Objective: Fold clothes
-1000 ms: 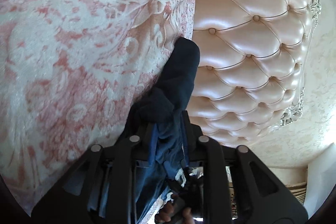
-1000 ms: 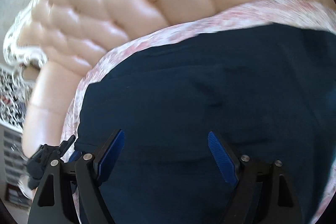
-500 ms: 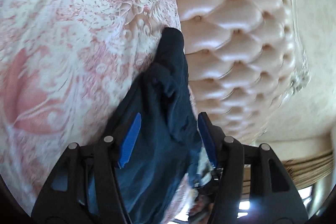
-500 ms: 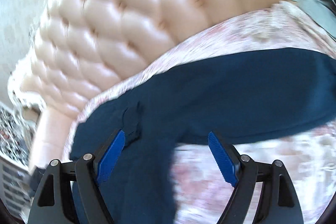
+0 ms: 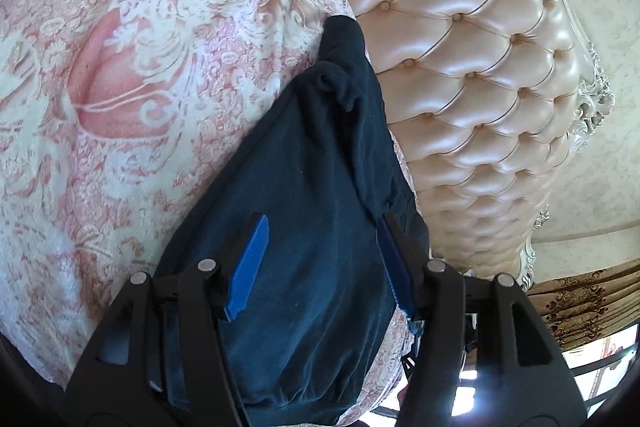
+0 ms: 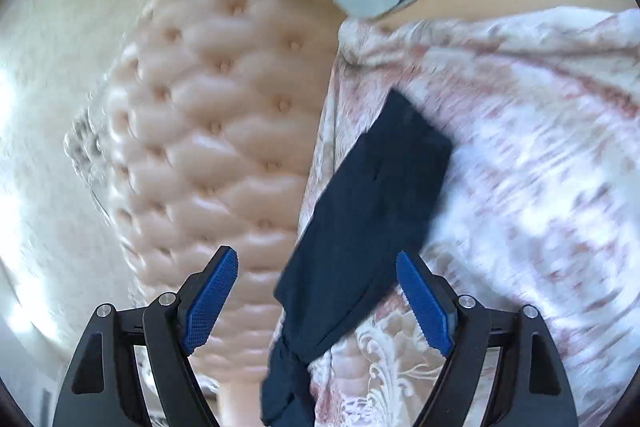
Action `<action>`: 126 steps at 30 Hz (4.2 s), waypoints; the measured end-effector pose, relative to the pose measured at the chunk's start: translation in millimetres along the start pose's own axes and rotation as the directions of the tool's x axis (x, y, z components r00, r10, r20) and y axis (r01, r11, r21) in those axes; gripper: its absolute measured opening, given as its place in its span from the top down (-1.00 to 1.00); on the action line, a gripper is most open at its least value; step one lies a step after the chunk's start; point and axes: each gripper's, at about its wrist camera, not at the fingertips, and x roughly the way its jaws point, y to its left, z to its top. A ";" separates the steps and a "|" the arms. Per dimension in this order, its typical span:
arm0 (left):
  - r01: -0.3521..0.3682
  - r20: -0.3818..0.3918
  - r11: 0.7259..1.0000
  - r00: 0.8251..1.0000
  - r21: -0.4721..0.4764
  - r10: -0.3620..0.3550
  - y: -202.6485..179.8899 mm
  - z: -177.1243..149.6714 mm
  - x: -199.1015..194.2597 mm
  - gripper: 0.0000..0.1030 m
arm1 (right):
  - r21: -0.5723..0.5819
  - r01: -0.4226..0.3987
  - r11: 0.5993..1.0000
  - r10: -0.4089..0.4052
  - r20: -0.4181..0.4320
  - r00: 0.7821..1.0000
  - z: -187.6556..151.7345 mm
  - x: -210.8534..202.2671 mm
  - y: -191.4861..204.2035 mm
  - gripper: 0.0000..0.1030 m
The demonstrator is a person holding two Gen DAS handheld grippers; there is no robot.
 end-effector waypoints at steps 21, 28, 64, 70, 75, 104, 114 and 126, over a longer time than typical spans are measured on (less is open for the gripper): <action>0.006 -0.019 0.999 1.000 -0.032 -0.006 5.8 -8.1 8.7 -0.15 | -0.141 0.280 0.950 -0.288 -0.041 0.957 38.8 24.8 7.4 -0.61; 0.001 -0.026 0.999 1.000 -0.036 -0.002 6.5 -7.2 11.5 -0.15 | -0.235 0.309 0.922 -0.323 -0.025 0.946 36.8 38.8 18.2 0.79; 0.123 0.063 0.988 0.991 -0.093 -0.117 41.1 25.7 -41.2 -0.15 | -0.793 -0.047 0.607 -0.299 -0.283 0.911 -330.8 293.5 265.9 0.81; 0.132 0.078 0.986 0.989 -0.101 -0.124 46.5 31.8 -48.1 -0.15 | -0.841 -0.086 0.534 -0.423 -0.353 0.835 -414.7 344.5 223.3 0.82; 0.129 0.082 0.985 0.989 -0.117 -0.120 49.6 31.4 -45.3 -0.15 | -0.852 -0.095 0.515 -0.476 -0.376 0.795 -430.4 353.5 198.4 0.80; 0.059 -0.220 0.997 0.974 0.054 -0.045 -112.2 66.7 187.5 -0.12 | -0.529 0.018 0.848 -0.308 -0.465 0.830 -208.1 308.6 144.7 -0.57; 0.082 -0.177 0.982 0.983 0.172 -0.051 -115.1 28.7 166.3 0.12 | -0.613 0.115 0.781 -0.419 -0.379 0.825 -170.5 316.7 158.3 -0.41; 0.310 -0.408 0.949 0.874 0.049 -0.264 -134.6 -118.0 249.0 0.09 | -0.732 -0.174 0.658 -0.487 -0.591 0.644 -152.2 361.3 181.3 -0.42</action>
